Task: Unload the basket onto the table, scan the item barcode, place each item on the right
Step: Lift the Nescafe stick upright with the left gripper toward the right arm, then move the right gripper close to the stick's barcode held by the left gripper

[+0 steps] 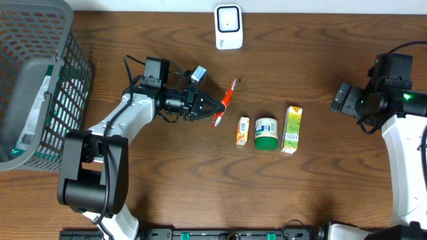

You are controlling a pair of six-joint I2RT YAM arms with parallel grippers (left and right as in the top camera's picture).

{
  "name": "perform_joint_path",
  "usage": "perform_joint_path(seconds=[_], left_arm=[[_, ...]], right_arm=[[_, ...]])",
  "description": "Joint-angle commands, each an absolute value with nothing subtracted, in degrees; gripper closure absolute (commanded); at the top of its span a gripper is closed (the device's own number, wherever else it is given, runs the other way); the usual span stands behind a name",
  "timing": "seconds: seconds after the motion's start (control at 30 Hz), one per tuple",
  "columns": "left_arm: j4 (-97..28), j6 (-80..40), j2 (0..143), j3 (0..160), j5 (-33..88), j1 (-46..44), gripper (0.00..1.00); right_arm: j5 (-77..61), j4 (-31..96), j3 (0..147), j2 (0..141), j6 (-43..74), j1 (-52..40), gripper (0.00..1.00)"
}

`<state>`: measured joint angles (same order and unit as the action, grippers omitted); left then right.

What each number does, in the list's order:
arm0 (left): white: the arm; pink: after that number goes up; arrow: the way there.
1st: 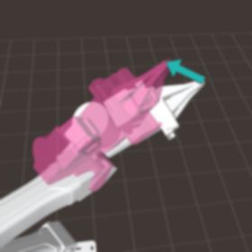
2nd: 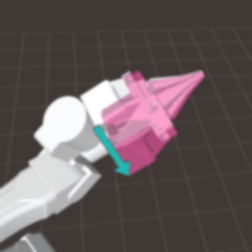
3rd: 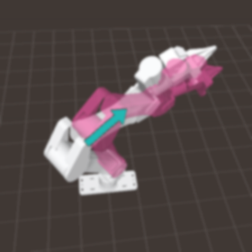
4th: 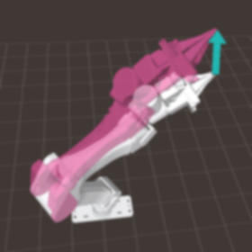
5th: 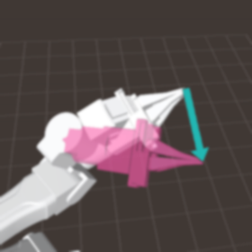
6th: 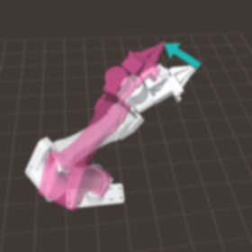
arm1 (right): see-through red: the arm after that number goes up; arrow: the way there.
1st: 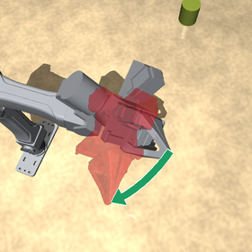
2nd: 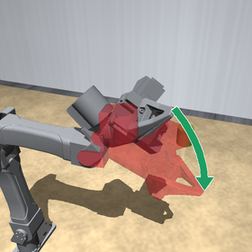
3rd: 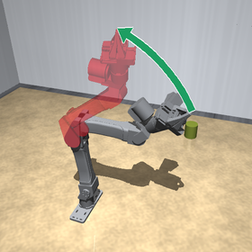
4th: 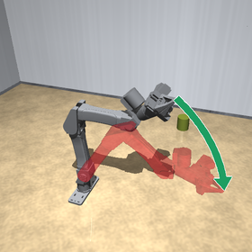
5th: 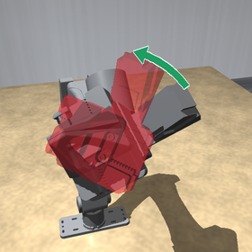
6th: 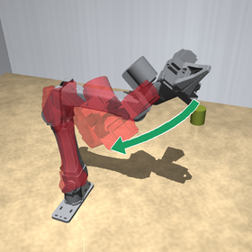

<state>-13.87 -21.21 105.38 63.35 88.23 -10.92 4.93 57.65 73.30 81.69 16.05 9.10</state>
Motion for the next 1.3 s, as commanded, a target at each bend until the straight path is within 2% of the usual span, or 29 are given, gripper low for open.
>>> perform_joint_path(seconds=[0.0,0.63,0.8,0.97,1.03,1.27], left_arm=[[-13.78,-21.32,105.38,63.29,89.30,-10.57,0.93],[-13.41,-27.16,105.38,63.29,90.04,-10.17,0.92],[-12.19,-27.11,105.38,63.29,90.02,-10.02,0.93],[-10.39,-27.86,105.38,63.29,90.04,-10.02,0.93],[-10.04,-28.23,105.38,63.29,90.04,-10.02,0.93],[-9.41,-28.25,105.36,63.29,90.02,-10.02,0.93]], right_arm=[[5.54,57.69,73.43,81.38,15.62,9.34,0.01],[5.54,57.69,73.43,81.38,15.59,9.32,0.01],[2.24,49.01,73.43,81.38,19.38,9.32,0.01],[1.02,47.40,73.41,81.38,20.53,9.30,0.01],[-2.39,46.76,73.43,81.38,23.70,9.30,0.01],[-28.23,46.22,73.43,81.32,29.78,9.32,0.01]])
